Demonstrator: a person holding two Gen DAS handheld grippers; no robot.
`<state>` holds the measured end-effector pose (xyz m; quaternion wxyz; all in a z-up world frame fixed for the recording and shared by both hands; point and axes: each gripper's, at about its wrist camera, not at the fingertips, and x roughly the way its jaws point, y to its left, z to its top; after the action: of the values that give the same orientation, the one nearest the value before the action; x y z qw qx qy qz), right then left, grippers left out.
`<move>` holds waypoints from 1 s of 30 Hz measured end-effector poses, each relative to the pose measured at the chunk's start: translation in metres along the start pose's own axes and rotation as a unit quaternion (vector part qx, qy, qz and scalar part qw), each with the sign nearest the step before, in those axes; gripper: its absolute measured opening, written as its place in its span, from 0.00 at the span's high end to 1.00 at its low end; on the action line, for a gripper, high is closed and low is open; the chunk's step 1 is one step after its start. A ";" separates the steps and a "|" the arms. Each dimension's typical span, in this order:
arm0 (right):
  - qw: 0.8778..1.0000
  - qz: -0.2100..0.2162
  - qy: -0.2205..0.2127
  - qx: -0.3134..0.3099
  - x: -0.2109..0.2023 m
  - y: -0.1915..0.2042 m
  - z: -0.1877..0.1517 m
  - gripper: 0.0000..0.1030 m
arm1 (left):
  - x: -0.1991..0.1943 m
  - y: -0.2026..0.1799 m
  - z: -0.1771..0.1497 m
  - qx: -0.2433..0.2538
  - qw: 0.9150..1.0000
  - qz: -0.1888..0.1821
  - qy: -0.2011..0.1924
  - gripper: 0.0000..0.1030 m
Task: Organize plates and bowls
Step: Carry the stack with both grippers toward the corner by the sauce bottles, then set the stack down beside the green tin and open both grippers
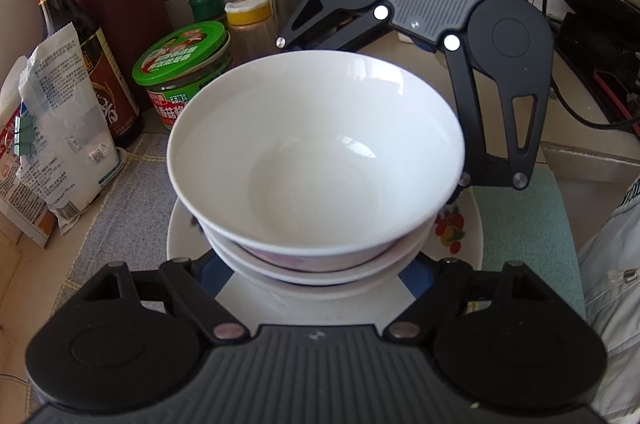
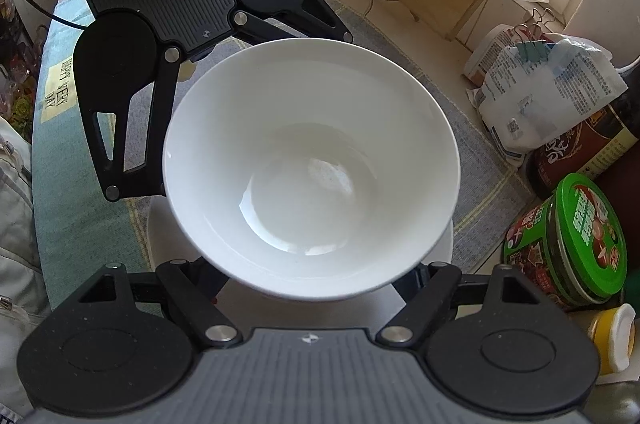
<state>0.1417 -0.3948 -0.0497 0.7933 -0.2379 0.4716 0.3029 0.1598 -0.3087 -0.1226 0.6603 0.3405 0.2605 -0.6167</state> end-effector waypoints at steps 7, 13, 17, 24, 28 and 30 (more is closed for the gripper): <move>1.000 -0.016 -0.011 -0.002 -0.004 0.002 -0.001 0.09 | -0.002 -0.001 -0.005 -0.012 1.000 0.018 -0.017 0.06; 0.999 -0.034 -0.002 -0.004 -0.010 0.007 -0.005 0.02 | -0.019 -0.012 -0.017 -0.032 0.998 0.054 -0.022 0.03; 0.997 -0.072 0.004 0.012 -0.025 0.017 -0.005 0.02 | -0.052 -0.019 -0.030 -0.062 0.993 0.083 -0.062 0.03; 0.980 -0.185 0.032 0.060 -0.060 0.067 0.013 0.00 | -0.122 -0.032 -0.052 -0.141 0.957 0.133 -0.214 0.01; 0.953 -0.247 0.046 0.167 -0.070 0.097 0.028 0.00 | -0.147 -0.039 -0.067 -0.178 0.938 0.146 -0.259 0.01; 0.932 -0.272 0.048 0.236 -0.072 0.111 0.032 0.00 | -0.155 -0.042 -0.076 -0.192 0.934 0.143 -0.264 0.01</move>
<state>0.0560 -0.3138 0.0187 0.8547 -0.1773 0.4846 -0.0566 0.1083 -0.1516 -0.0571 0.8390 0.0657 0.1389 -0.5220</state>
